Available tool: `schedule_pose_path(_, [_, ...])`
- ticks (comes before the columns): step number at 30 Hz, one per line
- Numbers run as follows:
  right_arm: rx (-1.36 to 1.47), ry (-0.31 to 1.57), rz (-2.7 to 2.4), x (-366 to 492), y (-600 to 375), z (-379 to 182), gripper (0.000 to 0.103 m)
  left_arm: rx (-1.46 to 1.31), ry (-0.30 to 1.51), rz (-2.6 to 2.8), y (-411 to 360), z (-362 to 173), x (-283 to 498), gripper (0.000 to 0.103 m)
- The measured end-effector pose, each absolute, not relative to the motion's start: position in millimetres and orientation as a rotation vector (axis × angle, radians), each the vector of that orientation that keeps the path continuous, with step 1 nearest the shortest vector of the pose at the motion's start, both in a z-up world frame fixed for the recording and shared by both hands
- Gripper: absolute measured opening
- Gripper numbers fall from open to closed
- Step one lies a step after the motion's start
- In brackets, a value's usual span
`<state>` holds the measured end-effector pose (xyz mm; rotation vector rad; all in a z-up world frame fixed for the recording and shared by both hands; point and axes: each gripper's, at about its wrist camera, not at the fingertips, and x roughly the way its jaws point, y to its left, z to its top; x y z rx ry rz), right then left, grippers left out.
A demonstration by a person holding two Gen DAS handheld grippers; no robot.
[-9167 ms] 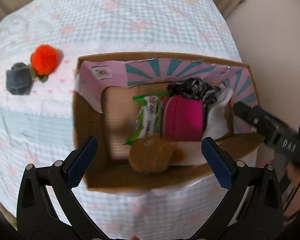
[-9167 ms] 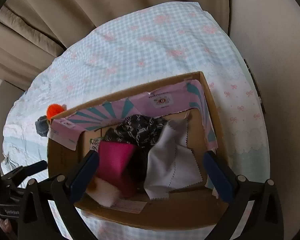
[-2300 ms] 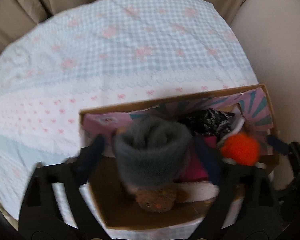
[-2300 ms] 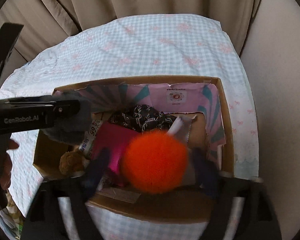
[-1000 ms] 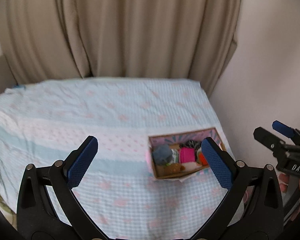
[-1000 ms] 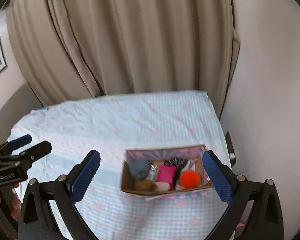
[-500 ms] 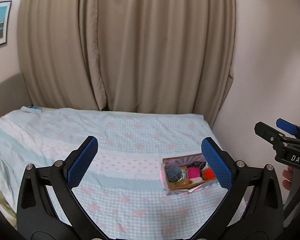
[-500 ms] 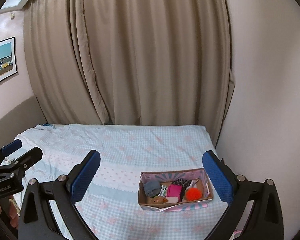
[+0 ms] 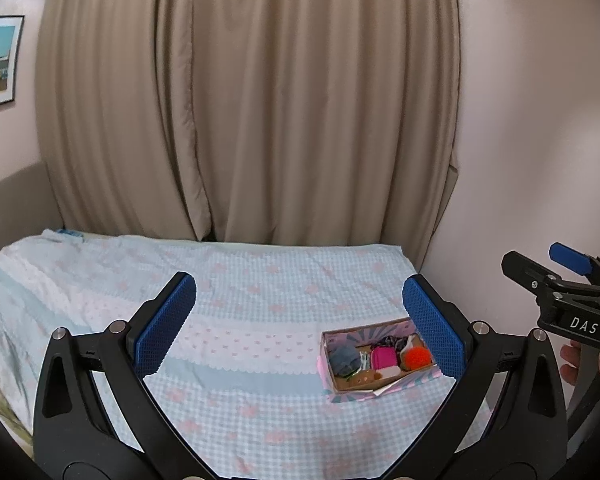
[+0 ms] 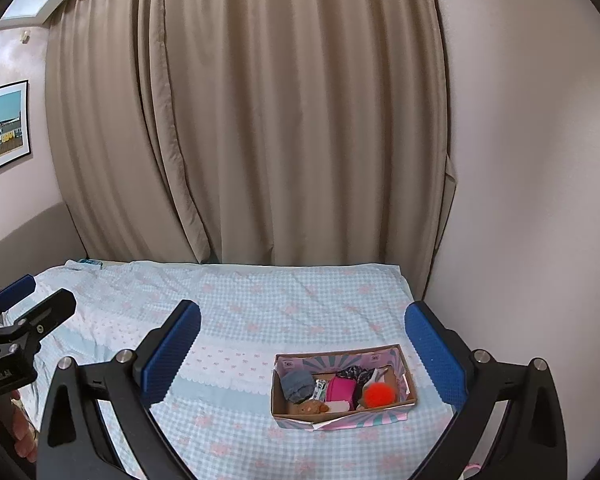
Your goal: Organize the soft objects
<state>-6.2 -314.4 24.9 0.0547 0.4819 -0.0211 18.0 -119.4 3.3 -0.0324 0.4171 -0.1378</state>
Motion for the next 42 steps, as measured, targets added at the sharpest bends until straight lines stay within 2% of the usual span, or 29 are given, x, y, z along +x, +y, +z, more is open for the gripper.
schedule_pose_path(42, [0.058, 0.46, -0.031, 0, -320, 25, 0.102, -0.025, 0.386, -0.097, -113, 4, 17, 0.103])
